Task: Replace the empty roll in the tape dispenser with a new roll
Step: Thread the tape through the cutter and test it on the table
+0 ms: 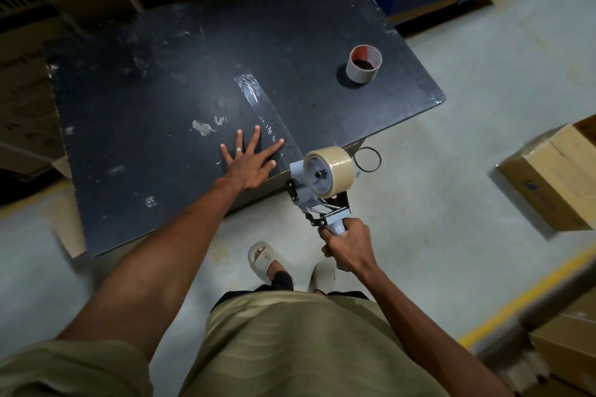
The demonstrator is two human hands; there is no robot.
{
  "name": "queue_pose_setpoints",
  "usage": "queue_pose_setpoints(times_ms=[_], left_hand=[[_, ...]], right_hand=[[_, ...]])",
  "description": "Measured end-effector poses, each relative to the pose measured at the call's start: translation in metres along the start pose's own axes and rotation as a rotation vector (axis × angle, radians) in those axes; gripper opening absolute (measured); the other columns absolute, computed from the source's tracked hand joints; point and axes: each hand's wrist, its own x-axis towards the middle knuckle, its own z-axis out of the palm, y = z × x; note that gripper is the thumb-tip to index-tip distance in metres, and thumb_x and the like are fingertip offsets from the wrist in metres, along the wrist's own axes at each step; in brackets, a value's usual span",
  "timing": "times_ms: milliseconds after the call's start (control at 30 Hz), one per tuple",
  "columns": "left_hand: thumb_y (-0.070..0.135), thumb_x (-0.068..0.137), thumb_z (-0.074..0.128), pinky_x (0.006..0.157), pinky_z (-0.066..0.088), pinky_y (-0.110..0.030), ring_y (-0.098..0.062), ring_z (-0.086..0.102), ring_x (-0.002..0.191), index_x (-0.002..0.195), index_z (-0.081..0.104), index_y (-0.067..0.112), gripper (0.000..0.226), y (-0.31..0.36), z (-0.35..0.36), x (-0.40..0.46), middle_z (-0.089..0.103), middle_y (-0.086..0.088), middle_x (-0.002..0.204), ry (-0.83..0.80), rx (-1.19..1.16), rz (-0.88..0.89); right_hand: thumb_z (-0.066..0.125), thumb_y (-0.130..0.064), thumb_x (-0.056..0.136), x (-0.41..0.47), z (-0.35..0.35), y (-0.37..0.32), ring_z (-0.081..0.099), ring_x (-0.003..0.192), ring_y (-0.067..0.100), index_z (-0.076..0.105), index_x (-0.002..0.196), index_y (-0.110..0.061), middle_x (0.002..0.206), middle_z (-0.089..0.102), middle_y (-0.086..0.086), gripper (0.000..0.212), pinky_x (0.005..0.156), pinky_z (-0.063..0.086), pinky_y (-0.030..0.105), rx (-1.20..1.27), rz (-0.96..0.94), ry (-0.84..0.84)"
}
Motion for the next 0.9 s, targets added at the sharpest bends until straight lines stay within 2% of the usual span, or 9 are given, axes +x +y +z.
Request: queue_pose_setpoints(times_ms=[167, 267, 333, 467, 533, 567, 700, 833, 900], left_hand=[[0.054, 0.105, 0.033, 0.114, -0.012, -0.072, -0.038, -0.022, 0.153, 0.153, 0.010, 0.060, 0.053, -0.003, 0.002, -0.002, -0.020, 0.005, 0.169, 0.032, -0.041, 0.009], [0.050, 0.104, 0.038, 0.117, -0.010, -0.068, -0.034, -0.015, 0.156, 0.156, 0.010, 0.054, 0.059, -0.010, 0.005, -0.008, -0.013, 0.006, 0.170, 0.091, -0.047, 0.042], [0.043, 0.105, 0.042, 0.120, -0.005, -0.063, -0.028, -0.003, 0.158, 0.158, 0.015, 0.047, 0.059, -0.018, 0.006, -0.013, 0.002, 0.007, 0.171, 0.166, -0.121, 0.069], [0.019, 0.104, 0.048, 0.124, 0.020, -0.050, -0.025, 0.037, 0.148, 0.156, 0.035, 0.030, 0.055, -0.021, 0.002, -0.019, 0.045, -0.003, 0.157, 0.361, -0.568, 0.062], [0.006, 0.103, 0.048, 0.114, 0.041, -0.046, -0.024, 0.061, 0.120, 0.153, 0.041, 0.021, 0.053, -0.013, -0.005, -0.021, 0.059, -0.008, 0.143, 0.408, -0.885, 0.023], [0.001, 0.102, 0.046, 0.110, 0.045, -0.047, -0.024, 0.064, 0.110, 0.152, 0.043, 0.017, 0.052, -0.008, -0.009, -0.020, 0.063, -0.009, 0.137, 0.428, -1.026, -0.002], [-0.007, 0.095, 0.046, 0.113, 0.043, -0.054, -0.027, 0.060, 0.125, 0.146, 0.046, 0.021, 0.059, 0.008, -0.025, -0.019, 0.065, -0.006, 0.127, 0.465, -1.337, -0.025], [-0.008, 0.097, 0.052, 0.114, 0.042, -0.053, -0.015, 0.055, 0.124, 0.148, 0.045, 0.011, 0.055, 0.016, -0.045, -0.017, 0.060, -0.006, 0.136, 0.490, -1.373, 0.028], [-0.006, 0.097, 0.056, 0.110, 0.048, -0.043, -0.013, 0.059, 0.118, 0.147, 0.047, 0.006, 0.053, 0.014, -0.052, -0.016, 0.061, -0.008, 0.137, 0.512, -1.333, 0.030]], right_hand=[[0.081, -0.018, 0.082, 0.009, -0.004, -0.022, 0.073, 0.053, 0.017, 0.072, 0.081, -0.004, 0.066, 0.075, 0.011, 0.017, 0.050, 0.058, 0.028, 0.020, -0.085, 0.021], [0.078, -0.012, 0.078, 0.018, -0.006, -0.037, 0.074, 0.055, 0.025, 0.073, 0.079, 0.000, 0.064, 0.074, 0.013, 0.013, 0.052, 0.060, 0.032, 0.091, -0.077, -0.001], [0.075, -0.006, 0.078, 0.025, -0.009, -0.047, 0.072, 0.054, 0.030, 0.073, 0.075, 0.003, 0.064, 0.073, 0.016, 0.010, 0.052, 0.058, 0.033, 0.175, -0.059, -0.041], [0.071, -0.003, 0.087, 0.037, -0.011, -0.070, 0.065, 0.055, 0.026, 0.069, 0.076, -0.001, 0.069, 0.069, 0.017, 0.012, 0.051, 0.053, 0.030, 0.316, -0.062, -0.146], [0.070, -0.005, 0.091, 0.044, -0.008, -0.082, 0.063, 0.055, 0.025, 0.068, 0.077, -0.002, 0.070, 0.069, 0.018, 0.014, 0.050, 0.052, 0.030, 0.364, -0.088, -0.187], [0.069, -0.004, 0.091, 0.048, -0.006, -0.088, 0.062, 0.055, 0.025, 0.067, 0.077, -0.001, 0.070, 0.068, 0.018, 0.014, 0.050, 0.052, 0.031, 0.393, -0.093, -0.199], [0.066, -0.001, 0.090, 0.065, 0.004, -0.111, 0.056, 0.053, 0.027, 0.064, 0.078, 0.002, 0.067, 0.065, 0.018, 0.013, 0.049, 0.049, 0.031, 0.469, -0.079, -0.211], [0.065, -0.003, 0.091, 0.077, 0.013, -0.126, 0.056, 0.050, 0.023, 0.063, 0.079, 0.001, 0.066, 0.065, 0.014, 0.013, 0.046, 0.049, 0.028, 0.473, -0.077, -0.246], [0.065, -0.004, 0.091, 0.082, 0.017, -0.131, 0.056, 0.050, 0.023, 0.063, 0.080, 0.001, 0.065, 0.065, 0.013, 0.012, 0.047, 0.049, 0.027, 0.479, -0.075, -0.261]])
